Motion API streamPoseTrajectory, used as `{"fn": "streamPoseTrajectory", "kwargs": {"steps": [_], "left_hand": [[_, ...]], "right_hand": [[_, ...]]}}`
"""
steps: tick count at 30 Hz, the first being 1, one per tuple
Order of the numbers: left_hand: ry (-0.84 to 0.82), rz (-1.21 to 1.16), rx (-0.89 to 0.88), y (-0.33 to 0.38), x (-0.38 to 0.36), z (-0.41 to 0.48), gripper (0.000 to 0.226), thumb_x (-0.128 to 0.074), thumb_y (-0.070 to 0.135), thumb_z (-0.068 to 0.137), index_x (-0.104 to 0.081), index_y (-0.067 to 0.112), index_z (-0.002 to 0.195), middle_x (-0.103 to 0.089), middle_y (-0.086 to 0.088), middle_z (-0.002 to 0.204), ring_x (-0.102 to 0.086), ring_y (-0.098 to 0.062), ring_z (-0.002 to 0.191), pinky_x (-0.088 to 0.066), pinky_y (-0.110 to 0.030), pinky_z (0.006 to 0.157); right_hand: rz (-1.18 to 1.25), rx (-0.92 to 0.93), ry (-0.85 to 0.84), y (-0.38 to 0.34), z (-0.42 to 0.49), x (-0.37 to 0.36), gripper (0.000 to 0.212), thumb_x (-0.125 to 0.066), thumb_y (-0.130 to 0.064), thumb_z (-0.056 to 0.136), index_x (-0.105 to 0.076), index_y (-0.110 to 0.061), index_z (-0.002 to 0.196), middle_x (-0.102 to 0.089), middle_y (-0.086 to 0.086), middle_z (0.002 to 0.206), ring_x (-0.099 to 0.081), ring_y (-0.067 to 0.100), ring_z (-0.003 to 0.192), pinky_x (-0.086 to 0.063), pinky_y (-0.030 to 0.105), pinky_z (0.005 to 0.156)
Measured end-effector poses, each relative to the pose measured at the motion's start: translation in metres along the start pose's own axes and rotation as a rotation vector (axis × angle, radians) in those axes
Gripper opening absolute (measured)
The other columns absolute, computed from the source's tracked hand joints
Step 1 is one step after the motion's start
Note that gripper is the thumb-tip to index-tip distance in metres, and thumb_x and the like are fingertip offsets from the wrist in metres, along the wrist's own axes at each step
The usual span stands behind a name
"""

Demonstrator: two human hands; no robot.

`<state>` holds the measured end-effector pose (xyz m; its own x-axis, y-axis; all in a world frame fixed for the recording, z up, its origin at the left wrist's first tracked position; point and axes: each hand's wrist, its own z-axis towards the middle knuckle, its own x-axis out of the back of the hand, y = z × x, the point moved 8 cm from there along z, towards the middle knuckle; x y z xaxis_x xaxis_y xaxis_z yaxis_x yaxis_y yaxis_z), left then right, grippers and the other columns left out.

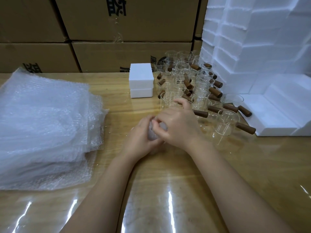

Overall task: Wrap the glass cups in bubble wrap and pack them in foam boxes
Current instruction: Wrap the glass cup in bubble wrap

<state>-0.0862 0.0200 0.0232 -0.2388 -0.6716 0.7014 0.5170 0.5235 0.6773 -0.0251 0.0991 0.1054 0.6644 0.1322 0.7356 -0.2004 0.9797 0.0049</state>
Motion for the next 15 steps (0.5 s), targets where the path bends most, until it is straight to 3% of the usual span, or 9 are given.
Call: {"fn": "streamPoseTrajectory", "kwargs": {"steps": [6, 9, 15], "left_hand": [[0.006, 0.009, 0.017, -0.003, -0.001, -0.001, 0.071, -0.063, 0.032, 0.075, -0.039, 0.014, 0.140, -0.052, -0.003, 0.135, -0.052, -0.023, 0.122, -0.042, -0.044, 0.099], [0.009, 0.003, 0.015, -0.002, 0.000, -0.003, 0.073, -0.054, 0.035, 0.070, -0.040, 0.016, 0.140, -0.052, -0.002, 0.135, -0.052, -0.021, 0.121, -0.043, -0.041, 0.098], [0.010, -0.017, 0.005, -0.005, -0.001, -0.002, 0.076, -0.056, 0.036, 0.069, -0.039, 0.018, 0.141, -0.051, 0.000, 0.137, -0.050, -0.018, 0.123, -0.042, -0.043, 0.101]], "right_hand": [[0.006, 0.074, -0.093, -0.004, -0.013, -0.023, 0.028, -0.055, -0.026, 0.083, -0.070, -0.011, 0.065, -0.069, 0.003, 0.063, -0.068, 0.019, 0.073, -0.044, 0.035, 0.099], [-0.016, 0.062, -0.219, -0.005, -0.015, -0.038, 0.044, -0.041, -0.038, 0.090, -0.070, -0.014, 0.068, -0.071, 0.003, 0.070, -0.066, 0.019, 0.080, -0.030, 0.034, 0.102], [0.042, 0.056, -0.290, -0.002, -0.018, -0.040, 0.037, -0.051, -0.038, 0.090, -0.067, -0.012, 0.068, -0.070, 0.001, 0.074, -0.060, 0.018, 0.088, -0.022, 0.039, 0.105]]}}
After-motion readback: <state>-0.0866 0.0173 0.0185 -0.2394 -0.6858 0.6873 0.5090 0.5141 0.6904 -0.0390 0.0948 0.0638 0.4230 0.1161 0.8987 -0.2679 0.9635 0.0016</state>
